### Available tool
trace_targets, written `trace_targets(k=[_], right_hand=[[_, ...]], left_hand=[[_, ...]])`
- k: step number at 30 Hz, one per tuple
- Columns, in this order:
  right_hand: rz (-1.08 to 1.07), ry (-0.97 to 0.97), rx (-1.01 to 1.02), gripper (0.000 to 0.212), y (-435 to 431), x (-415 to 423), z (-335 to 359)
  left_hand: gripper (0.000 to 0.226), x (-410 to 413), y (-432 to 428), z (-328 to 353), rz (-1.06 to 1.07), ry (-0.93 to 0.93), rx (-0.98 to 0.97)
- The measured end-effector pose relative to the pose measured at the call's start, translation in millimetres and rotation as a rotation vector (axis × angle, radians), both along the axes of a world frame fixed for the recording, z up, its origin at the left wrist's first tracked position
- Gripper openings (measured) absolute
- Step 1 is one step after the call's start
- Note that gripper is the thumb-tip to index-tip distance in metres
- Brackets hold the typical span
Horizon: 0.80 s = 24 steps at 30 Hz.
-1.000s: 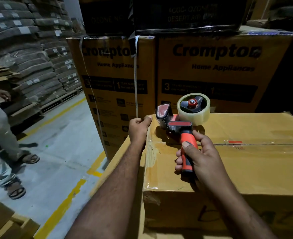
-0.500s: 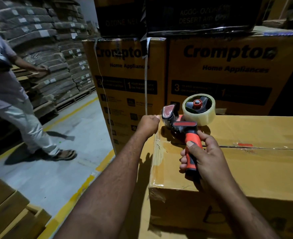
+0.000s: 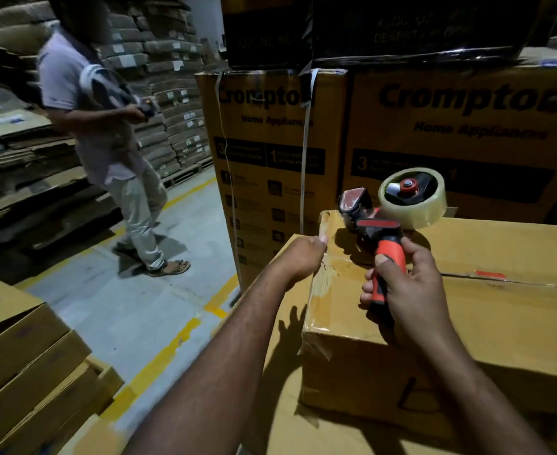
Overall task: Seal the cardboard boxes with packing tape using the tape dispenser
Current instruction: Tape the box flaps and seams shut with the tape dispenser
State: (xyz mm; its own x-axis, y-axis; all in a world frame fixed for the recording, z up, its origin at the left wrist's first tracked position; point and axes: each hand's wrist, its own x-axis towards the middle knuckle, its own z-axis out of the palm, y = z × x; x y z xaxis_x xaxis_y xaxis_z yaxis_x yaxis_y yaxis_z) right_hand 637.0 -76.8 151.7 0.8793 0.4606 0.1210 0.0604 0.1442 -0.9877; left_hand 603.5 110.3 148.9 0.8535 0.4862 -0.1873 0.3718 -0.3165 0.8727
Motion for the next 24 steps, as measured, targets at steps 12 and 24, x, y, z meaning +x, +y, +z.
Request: trace_targets(k=[12, 24], right_hand=[[-0.009, -0.112, -0.038, 0.055, 1.8, -5.8, -4.0], [0.022, -0.123, -0.032, 0.053, -3.2, -7.6, -7.3]], left_hand=[[0.053, -80.7, -57.3, -18.4, 0.049, -0.027, 0.006], [0.078, -114.4, -75.0, -63.4, -0.062, -0.327, 0.358]])
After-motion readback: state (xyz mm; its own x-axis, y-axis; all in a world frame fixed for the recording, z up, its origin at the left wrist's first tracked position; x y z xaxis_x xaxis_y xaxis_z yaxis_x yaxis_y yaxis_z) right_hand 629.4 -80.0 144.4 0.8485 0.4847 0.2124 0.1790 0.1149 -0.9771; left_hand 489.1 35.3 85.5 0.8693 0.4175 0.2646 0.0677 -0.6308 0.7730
